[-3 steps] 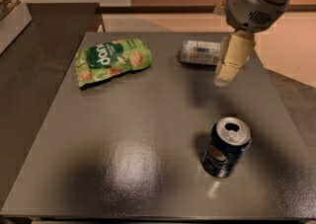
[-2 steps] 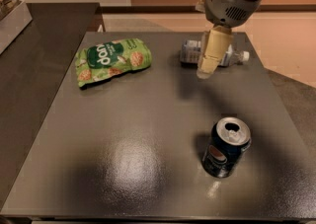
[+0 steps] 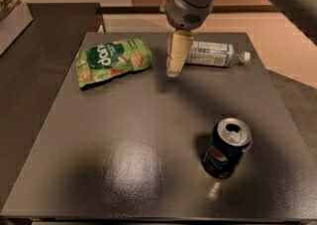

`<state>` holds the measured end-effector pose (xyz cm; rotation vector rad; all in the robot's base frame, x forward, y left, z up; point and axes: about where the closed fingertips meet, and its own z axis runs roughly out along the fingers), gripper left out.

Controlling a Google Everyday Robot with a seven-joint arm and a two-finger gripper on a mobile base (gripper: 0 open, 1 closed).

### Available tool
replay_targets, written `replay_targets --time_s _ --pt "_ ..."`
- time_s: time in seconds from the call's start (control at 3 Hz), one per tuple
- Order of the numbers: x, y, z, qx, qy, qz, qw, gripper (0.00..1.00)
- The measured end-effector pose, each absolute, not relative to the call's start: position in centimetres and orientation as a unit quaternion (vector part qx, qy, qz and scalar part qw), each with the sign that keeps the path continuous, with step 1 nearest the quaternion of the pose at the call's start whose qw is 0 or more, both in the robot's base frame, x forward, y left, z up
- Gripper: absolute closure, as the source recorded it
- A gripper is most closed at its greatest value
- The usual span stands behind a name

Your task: Pick green rice chip bag

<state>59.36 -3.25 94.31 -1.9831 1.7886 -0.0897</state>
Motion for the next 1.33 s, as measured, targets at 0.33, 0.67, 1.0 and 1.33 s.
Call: replay_targets --time_s 0.33,0.67,1.0,1.33 --pt "61.0 0.4 92.9 -0.746 0.622 -0.045 0.234 0.0" --pt "62.7 3.3 91.4 -0.766 0.598 -0.059 0.228 0.0" --pt "64.2 5.9 90.0 -0.789 0.573 -0.067 0.211 0.0" --pt "65.5 7.8 88.7 -0.81 0.551 -0.068 0.189 0.0"
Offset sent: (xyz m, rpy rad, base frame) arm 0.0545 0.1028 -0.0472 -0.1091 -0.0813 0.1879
